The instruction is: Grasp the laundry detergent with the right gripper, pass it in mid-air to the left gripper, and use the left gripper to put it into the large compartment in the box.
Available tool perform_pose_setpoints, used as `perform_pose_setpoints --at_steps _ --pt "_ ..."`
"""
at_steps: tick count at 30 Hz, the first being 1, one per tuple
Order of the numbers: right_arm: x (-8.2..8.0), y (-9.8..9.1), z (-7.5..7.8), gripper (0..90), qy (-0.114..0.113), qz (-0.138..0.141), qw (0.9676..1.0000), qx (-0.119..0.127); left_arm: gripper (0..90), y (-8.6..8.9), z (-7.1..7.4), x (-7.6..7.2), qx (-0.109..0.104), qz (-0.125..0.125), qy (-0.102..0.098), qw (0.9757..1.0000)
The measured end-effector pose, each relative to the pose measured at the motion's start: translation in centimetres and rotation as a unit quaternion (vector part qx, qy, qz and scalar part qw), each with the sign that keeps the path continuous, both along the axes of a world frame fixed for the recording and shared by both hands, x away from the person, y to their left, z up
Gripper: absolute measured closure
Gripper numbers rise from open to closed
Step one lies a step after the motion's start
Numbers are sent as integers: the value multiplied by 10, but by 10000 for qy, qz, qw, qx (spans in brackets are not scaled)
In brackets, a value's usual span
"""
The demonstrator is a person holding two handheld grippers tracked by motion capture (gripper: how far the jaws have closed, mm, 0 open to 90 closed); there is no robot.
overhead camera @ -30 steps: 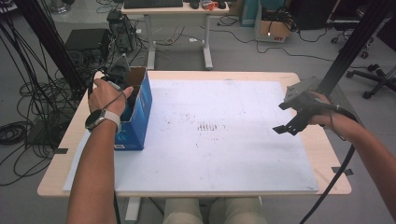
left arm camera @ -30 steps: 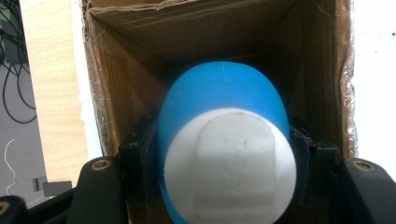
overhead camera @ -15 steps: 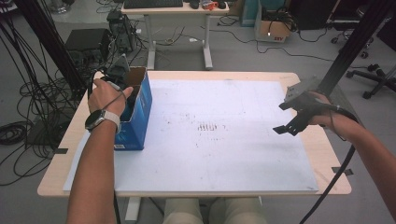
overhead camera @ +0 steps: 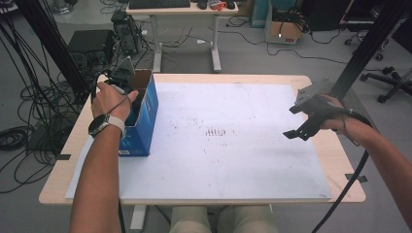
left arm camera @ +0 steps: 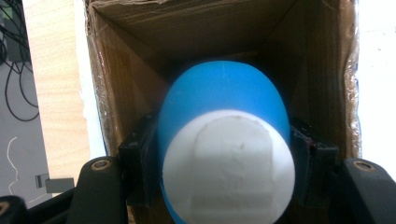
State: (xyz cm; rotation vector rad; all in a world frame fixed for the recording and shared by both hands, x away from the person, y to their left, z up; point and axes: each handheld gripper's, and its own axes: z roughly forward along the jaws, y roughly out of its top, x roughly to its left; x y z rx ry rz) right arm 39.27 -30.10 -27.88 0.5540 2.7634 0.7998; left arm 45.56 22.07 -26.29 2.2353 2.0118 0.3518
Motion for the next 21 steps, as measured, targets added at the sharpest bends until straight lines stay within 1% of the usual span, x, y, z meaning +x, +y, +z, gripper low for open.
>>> perform_pose_setpoints --at_steps 1,3,6,8,9,11,12,13,14,16,17,18,21 --pt "0 0 1 54 8 23 10000 -78 375 0 0 0 3 0 2 10000" --pt "0 1 1 54 25 -13 10000 -35 375 0 0 0 3 -1 1 10000" --pt "0 0 1 55 2 21 10000 -71 374 0 0 0 -1 1 17 10000" --pt "0 1 0 54 -14 12 10000 -16 374 1 0 0 8 -18 9 10000" --pt "0 1 1 54 0 31 10000 -92 375 1 0 0 -5 -7 5 10000" --pt "0 1 1 54 -3 30 10000 -82 374 1 0 0 -2 -6 18 10000" --pt "0 2 0 54 -9 1 10000 -1 375 1 0 0 -16 4 11 10000" --pt "1 2 0 54 -64 92 9999 4 374 1 0 0 -8 -4 16 10000" --pt "1 2 0 54 -64 92 9999 4 374 1 0 0 0 -9 23 10000" --pt "1 2 0 54 -63 84 9999 2 374 1 0 -1 -4 5 21 10000" --pt "1 2 1 54 -3 42 10000 -87 374 1 0 -1 -5 7 20 10000" --pt "0 3 -1 54 -17 35 10000 -21 374 1 0 -1 5 15 4 10000" --pt "0 4 -1 54 0 1 10000 11 374 1 0 -1 3 16 9 10000"
